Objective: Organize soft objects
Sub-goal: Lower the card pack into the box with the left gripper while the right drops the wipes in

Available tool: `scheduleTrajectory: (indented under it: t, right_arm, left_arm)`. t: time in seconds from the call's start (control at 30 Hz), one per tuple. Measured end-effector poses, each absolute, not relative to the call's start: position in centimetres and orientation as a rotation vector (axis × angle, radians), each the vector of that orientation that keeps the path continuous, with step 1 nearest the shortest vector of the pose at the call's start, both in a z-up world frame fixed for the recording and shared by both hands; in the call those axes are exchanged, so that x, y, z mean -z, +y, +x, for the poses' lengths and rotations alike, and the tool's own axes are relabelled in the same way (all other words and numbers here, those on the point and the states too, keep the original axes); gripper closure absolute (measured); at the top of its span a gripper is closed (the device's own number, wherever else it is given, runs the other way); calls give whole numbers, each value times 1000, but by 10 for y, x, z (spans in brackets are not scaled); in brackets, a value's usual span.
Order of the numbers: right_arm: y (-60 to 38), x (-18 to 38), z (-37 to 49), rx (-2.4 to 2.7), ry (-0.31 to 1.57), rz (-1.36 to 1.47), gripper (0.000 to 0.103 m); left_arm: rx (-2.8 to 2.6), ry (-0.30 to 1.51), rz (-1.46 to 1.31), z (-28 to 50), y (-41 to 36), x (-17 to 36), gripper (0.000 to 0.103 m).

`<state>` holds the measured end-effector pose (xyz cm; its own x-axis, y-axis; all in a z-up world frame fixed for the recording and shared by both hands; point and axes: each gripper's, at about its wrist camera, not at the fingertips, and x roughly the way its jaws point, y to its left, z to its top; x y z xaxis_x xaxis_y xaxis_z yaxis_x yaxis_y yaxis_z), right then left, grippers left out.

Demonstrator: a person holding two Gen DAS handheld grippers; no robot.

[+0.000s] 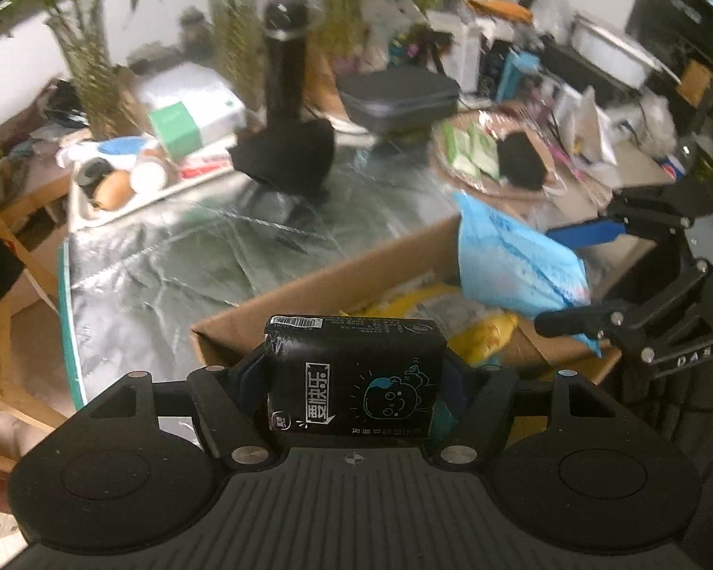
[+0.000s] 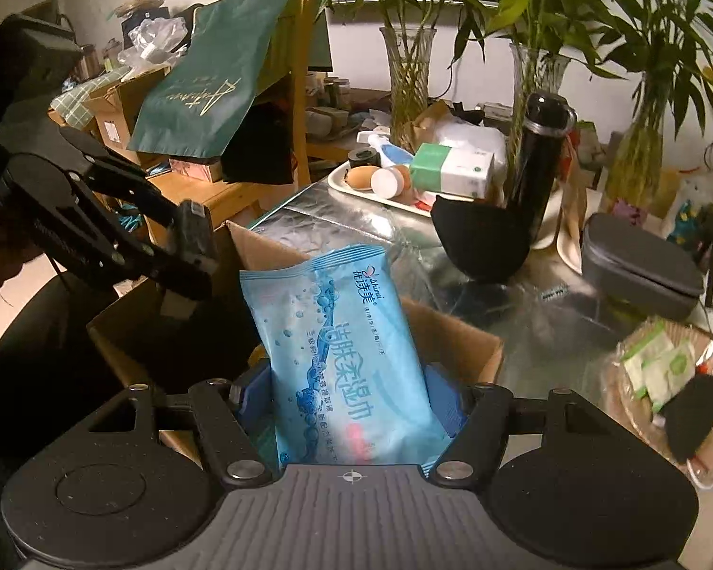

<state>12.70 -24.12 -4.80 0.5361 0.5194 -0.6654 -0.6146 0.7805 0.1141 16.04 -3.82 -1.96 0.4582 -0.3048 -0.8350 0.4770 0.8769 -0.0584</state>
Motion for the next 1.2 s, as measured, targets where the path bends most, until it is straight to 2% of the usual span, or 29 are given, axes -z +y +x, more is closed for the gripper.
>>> scheduleTrajectory:
  t: [0.1, 0.17, 0.2, 0.83, 0.9, 0.93, 1.2]
  right_arm:
    - [-243, 49, 124, -673, 747, -131, 32]
    - [-243, 49, 121, -672, 746, -128, 32]
    - [-243, 49, 122, -672, 745, -130, 32]
    - [-233, 37, 116, -767, 657, -212, 31]
    - [-229, 38, 113, -793, 630, -250, 24]
    - [-227, 39, 112, -797, 630, -265, 16]
    - [-230, 42, 110, -782, 651, -261, 6]
  left_arm:
    - [527, 991, 183, 159, -39, 24, 31]
    - [522, 987, 158, 158, -36, 25, 22]
    - [522, 975, 142, 157, -35, 24, 20]
    - [437, 847, 51, 127, -12, 6, 20]
    - [426, 834, 45, 122, -8, 4, 20]
    - [422, 830, 40, 120, -6, 3, 20]
    - [364, 804, 21, 109, 9, 2, 20]
